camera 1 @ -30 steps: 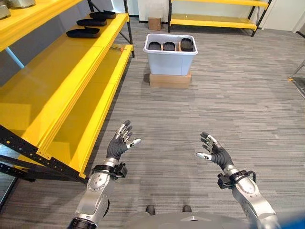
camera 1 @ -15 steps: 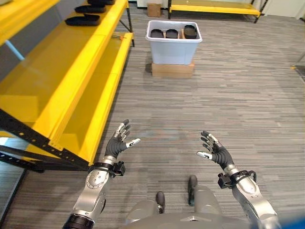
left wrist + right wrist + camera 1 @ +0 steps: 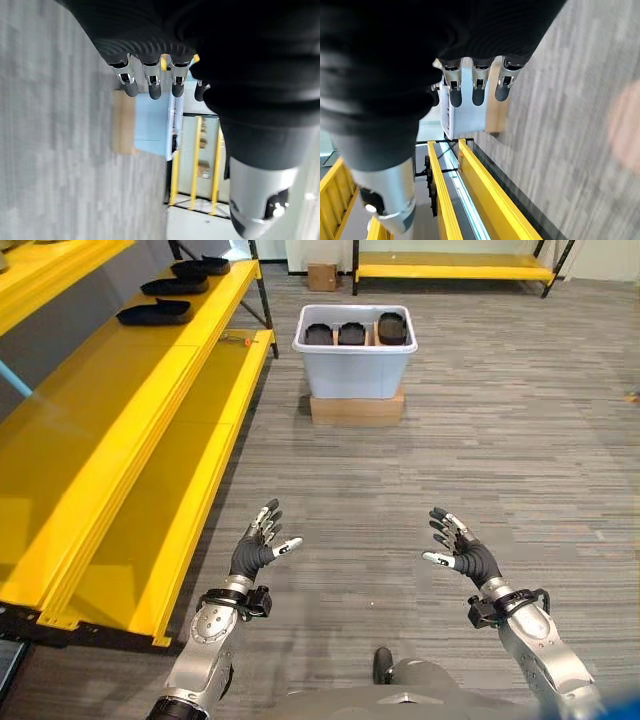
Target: Move parts from the plastic box to the shelf.
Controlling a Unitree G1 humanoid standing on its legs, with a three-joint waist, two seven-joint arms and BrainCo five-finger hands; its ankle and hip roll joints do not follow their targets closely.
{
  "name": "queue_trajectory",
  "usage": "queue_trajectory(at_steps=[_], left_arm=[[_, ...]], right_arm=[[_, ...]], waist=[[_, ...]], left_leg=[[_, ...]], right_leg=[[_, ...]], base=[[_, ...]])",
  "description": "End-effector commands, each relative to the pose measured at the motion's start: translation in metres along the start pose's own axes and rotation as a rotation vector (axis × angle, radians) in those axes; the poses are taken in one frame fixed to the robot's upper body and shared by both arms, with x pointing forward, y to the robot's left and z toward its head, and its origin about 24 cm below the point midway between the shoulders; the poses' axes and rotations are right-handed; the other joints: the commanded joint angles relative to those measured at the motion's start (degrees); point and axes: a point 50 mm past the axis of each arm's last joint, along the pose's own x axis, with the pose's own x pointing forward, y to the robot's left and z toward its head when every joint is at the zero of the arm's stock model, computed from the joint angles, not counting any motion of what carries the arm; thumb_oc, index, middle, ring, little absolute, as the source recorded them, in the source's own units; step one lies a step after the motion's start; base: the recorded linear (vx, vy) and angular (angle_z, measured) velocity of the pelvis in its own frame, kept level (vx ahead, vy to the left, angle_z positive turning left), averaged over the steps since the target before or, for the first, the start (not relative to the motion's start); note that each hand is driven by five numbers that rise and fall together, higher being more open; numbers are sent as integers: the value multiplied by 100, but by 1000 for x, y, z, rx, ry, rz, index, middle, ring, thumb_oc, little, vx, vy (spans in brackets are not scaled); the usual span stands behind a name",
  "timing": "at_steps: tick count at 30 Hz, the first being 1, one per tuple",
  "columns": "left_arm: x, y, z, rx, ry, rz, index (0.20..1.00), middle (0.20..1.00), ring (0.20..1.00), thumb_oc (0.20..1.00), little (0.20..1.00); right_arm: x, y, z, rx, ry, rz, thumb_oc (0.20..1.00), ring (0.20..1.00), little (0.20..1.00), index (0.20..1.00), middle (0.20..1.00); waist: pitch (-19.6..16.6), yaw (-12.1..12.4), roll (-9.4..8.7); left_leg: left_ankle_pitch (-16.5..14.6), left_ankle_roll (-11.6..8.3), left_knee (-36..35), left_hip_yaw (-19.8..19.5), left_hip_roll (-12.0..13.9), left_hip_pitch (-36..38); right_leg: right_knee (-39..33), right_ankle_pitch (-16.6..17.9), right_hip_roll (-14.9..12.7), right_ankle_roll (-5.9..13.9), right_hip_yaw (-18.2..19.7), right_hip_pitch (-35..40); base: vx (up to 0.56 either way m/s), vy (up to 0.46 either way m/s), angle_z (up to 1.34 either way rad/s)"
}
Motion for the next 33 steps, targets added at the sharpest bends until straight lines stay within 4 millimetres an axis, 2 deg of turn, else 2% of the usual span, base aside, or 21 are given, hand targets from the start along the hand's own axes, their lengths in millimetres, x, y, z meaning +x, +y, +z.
queue_trajectory(at_steps=[1,2,3,5,6,8,9,11,12,13,16,19,20,22,23,24,25,27,28,30,33], left_arm=[[-3,-1,19,-17,-108,-24,1000,1000,1000,1000,1000],[-3,-1,19,-18,-106,-26,1000,1000,1000,1000,1000],[-4,-1,18,-20,-100,-26,1000,1000,1000,1000,1000],[-6,0,17,-19,-94,-24,1000,1000,1000,1000,1000],[-8,1,15,-18,-86,-22,1000,1000,1000,1000,1000],[-10,2,13,-15,-78,-21,1000,1000,1000,1000,1000],[-12,3,13,12,-75,-21,1000,1000,1000,1000,1000],[-12,4,14,18,-81,-19,1000,1000,1000,1000,1000],[-11,4,15,20,-85,-14,1000,1000,1000,1000,1000],[-13,4,14,10,-87,-9,1000,1000,1000,1000,1000],[-9,1,20,8,-107,-32,1000,1000,1000,1000,1000],[-11,1,22,16,-114,-54,1000,1000,1000,1000,1000],[-11,2,21,18,-106,-56,1000,1000,1000,1000,1000],[-11,2,21,18,-106,-56,1000,1000,1000,1000,1000],[-10,1,21,21,-103,-53,1000,1000,1000,1000,1000],[-10,2,21,21,-103,-53,1000,1000,1000,1000,1000],[-9,4,24,36,-112,-40,1000,1000,1000,1000,1000],[-8,7,26,59,-114,-38,1000,1000,1000,1000,1000],[-7,8,27,69,-115,-39,1000,1000,1000,1000,1000],[-6,8,28,88,-115,-42,1000,1000,1000,1000,1000],[-8,9,27,90,-110,-45,1000,1000,1000,1000,1000]], right_arm=[[5,-4,27,11,-149,-10,1000,1000,1000,1000,1000],[5,-6,27,9,-147,-22,1000,1000,1000,1000,1000],[4,-10,28,3,-151,-45,1000,1000,1000,1000,1000],[4,-10,29,6,-157,-50,1000,1000,1000,1000,1000],[3,-10,28,4,-158,-51,1000,1000,1000,1000,1000],[3,-10,27,4,-152,-48,1000,1000,1000,1000,1000],[2,-7,24,-19,-137,-28,1000,1000,1000,1000,1000],[3,-6,23,-22,-131,-25,1000,1000,1000,1000,1000],[2,-4,21,-17,-125,-20,1000,1000,1000,1000,1000],[2,-2,20,-3,-126,-11,1000,1000,1000,1000,1000],[-1,1,17,36,-124,-16,1000,1000,1000,1000,1000],[-4,3,16,51,-124,-2,1000,1000,1000,1000,1000],[-3,4,15,48,-117,1,1000,1000,1000,1000,1000],[-3,4,15,48,-116,1,1000,1000,1000,1000,1000],[-1,7,13,53,-109,0,1000,1000,1000,1000,1000],[-1,7,13,53,-109,0,1000,1000,1000,1000,1000],[1,9,16,59,-127,8,1000,1000,1000,1000,1000],[2,9,17,38,-128,14,1000,1000,1000,1000,1000],[3,10,18,27,-131,13,1000,1000,1000,1000,1000],[2,11,16,30,-126,9,1000,1000,1000,1000,1000],[0,9,17,31,-128,12,1000,1000,1000,1000,1000]], waist=[[368,87,-27],[469,166,-77],[585,305,-201],[588,346,-224],[614,412,-233],[590,451,-252],[523,594,-144],[517,644,-147],[484,666,-119],[426,674,-137],[320,663,-192],[177,624,-279],[70,652,-311],[65,658,-315],[-14,654,-338],[-16,659,-341],[29,620,-332],[140,547,-199],[197,500,-132],[284,426,-12],[414,231,97]], left_leg=[[1810,152,-210,153,21,528],[1545,234,-101,216,-85,194],[1243,333,-213,314,-279,-544],[1168,360,-457,343,-249,-807],[1146,362,-894,381,-185,-1007],[1201,357,-1228,395,-177,-1018],[1954,210,-2442,187,-136,-1144],[2097,210,-2766,143,-140,-1105],[2184,208,-2824,143,-124,-1099],[2022,259,-2772,75,-170,-1023],[1889,354,-2433,55,-365,-1036],[1519,484,-2128,252,-506,-1032],[1290,596,-1963,310,-621,-1024],[1280,600,-1953,318,-623,-1030],[1103,692,-1936,364,-721,-892],[1101,694,-1935,371,-721,-894],[956,813,-1969,397,-822,-672],[920,901,-2177,350,-817,-346],[878,951,-2260,326,-816,-189],[802,1021,-2415,312,-769,124],[754,997,-2580,232,-741,512]], right_leg=[[154,-44,-166,444,161,-179],[60,-71,-203,449,204,-4],[-149,-100,-293,486,284,300],[-205,-145,-303,502,324,384],[-278,-212,-294,525,359,546],[-334,-229,-296,542,373,642],[-430,-380,-97,564,538,987],[-440,-461,-86,578,612,1138],[-403,-519,-68,604,647,1229],[-343,-585,-92,643,711,1268],[-216,-659,-280,773,710,1414],[-131,-585,-529,922,746,1522],[-82,-475,-686,1016,769,1533],[-84,-477,-691,1020,775,1531],[236,-204,-815,1128,792,1427],[248,-210,-818,1131,800,1416],[1184,484,-875,1225,887,1006],[1965,918,-817,1230,821,516],[2224,977,-797,1218,733,382],[2553,841,-840,1173,511,3],[2299,481,-713,1057,349,-672]], base=[[142,-130,-26],[215,-96,-2],[255,-53,28],[211,4,24],[209,46,5],[321,91,-10],[360,115,-22],[368,129,-22],[347,151,-27],[345,162,-36],[297,163,-63],[331,215,-12],[273,184,-5],[194,136,-5],[191,138,6],[320,287,8],[159,200,11],[169,219,-7],[182,178,6],[228,156,25],[257,55,14]])
